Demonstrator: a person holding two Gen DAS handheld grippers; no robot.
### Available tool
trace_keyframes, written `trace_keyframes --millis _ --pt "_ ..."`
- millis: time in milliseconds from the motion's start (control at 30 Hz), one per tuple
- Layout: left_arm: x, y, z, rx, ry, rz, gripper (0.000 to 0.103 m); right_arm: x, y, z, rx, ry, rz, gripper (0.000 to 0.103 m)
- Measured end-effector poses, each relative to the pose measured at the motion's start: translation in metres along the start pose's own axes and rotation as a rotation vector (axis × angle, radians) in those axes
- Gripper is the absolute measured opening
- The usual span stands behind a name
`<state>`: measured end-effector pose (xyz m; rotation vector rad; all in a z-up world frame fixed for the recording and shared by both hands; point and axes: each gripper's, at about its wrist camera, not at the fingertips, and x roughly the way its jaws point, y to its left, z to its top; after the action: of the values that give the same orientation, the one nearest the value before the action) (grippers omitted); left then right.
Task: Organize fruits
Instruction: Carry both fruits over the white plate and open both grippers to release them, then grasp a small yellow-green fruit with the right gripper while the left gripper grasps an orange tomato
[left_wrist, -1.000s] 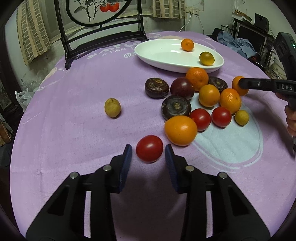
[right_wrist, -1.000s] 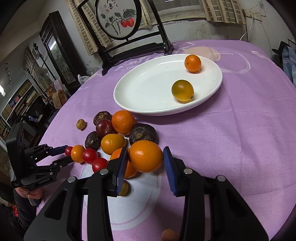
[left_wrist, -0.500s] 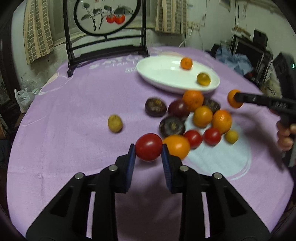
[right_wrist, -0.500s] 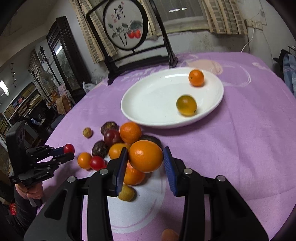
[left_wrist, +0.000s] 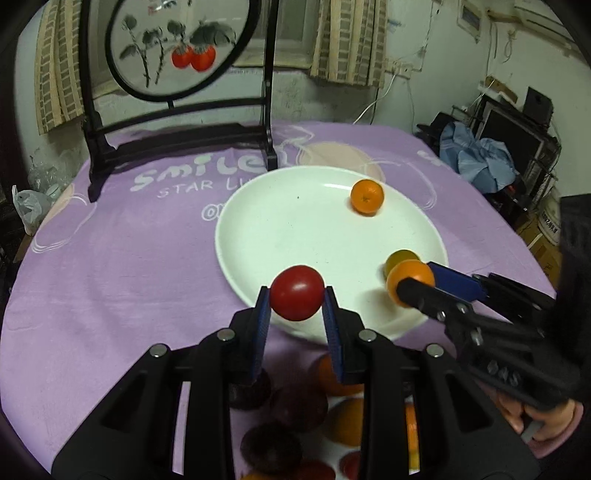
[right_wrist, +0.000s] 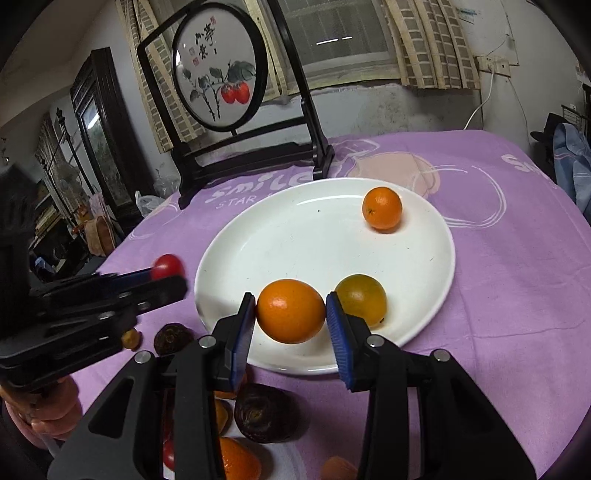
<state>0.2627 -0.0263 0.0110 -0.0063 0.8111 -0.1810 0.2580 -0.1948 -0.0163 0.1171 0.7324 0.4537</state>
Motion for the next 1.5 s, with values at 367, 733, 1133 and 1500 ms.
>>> trace_keyframes --millis 367,733,1133,1500 --pt "0.003 0.007 0.007 -0.016 -0.007 0.096 0.090 -0.014 -0.003 0.001 0.012 -0.007 0.059 0.072" --pt "-0.076 0.045 -0.042 -0.046 -0.158 0.196 0.100 -0.052 0.030 -0.014 -0.113 -0.073 0.103 0.102" --pt "-0.092 0.079 -0.085 -0.125 -0.129 0.236 0.100 -0.052 0.047 -0.071 -0.138 0.216 0.086 0.082" --pt "-0.088 0.077 -0.089 -0.123 -0.099 0.214 0.100 -0.046 0.058 -0.095 -0.212 0.303 0.078 0.046"
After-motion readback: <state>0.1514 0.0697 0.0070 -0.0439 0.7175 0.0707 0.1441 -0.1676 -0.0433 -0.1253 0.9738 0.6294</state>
